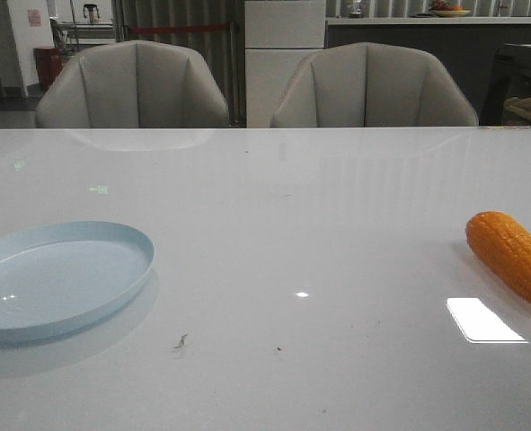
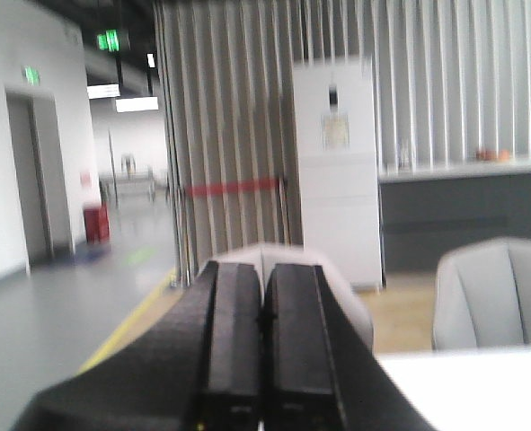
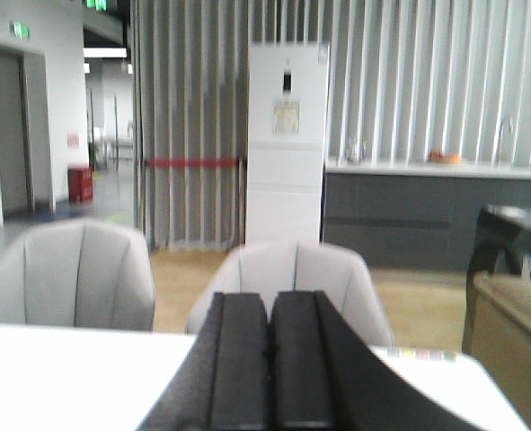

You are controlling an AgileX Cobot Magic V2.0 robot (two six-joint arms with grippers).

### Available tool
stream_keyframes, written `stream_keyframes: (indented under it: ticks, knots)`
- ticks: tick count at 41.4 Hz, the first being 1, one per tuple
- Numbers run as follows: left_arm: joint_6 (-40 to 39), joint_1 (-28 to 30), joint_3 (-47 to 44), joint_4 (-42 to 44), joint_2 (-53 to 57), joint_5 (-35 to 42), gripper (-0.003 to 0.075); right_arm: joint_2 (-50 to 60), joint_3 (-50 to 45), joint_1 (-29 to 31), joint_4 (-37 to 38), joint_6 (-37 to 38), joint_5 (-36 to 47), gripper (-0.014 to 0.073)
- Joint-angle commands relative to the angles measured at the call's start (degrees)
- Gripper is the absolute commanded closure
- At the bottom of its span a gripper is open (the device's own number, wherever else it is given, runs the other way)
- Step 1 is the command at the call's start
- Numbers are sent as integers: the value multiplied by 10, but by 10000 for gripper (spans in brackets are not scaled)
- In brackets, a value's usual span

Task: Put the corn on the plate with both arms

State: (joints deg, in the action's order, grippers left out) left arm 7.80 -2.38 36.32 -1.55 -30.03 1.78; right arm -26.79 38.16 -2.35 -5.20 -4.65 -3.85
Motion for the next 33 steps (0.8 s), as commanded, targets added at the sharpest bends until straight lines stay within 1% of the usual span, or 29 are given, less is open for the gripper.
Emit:
stream_keyframes:
  ticks: [1,8,15,19,25,27,29,30,31,33]
  knots:
    - [-2,1,22,-1,-52,23,624,-70,28,3,4,1,31,538]
    - [-2,1,22,-6,-114,-6,624,-156,28,3,4,1,-3,538]
    - [-2,1,22,-7,-148,-89,624,-208,28,3,4,1,-48,538]
    - [-2,1,22,-7,-158,-120,624,-226,28,3,4,1,-58,538]
    - [-2,1,22,-7,-164,-124,615,-236,28,3,4,1,-58,535]
    - [-2,1,22,-7,-169,-126,596,-239,28,3,4,1,-59,529]
    - [-2,1,22,-7,-174,-130,549,-242,28,3,4,1,-61,501]
    - [-2,1,22,-7,-176,-131,533,-244,28,3,4,1,-61,479]
    - [-2,1,22,-7,-182,-132,496,-246,28,3,4,1,-63,452]
    - [-2,1,22,-7,-189,-133,417,-250,28,3,4,1,-68,367]
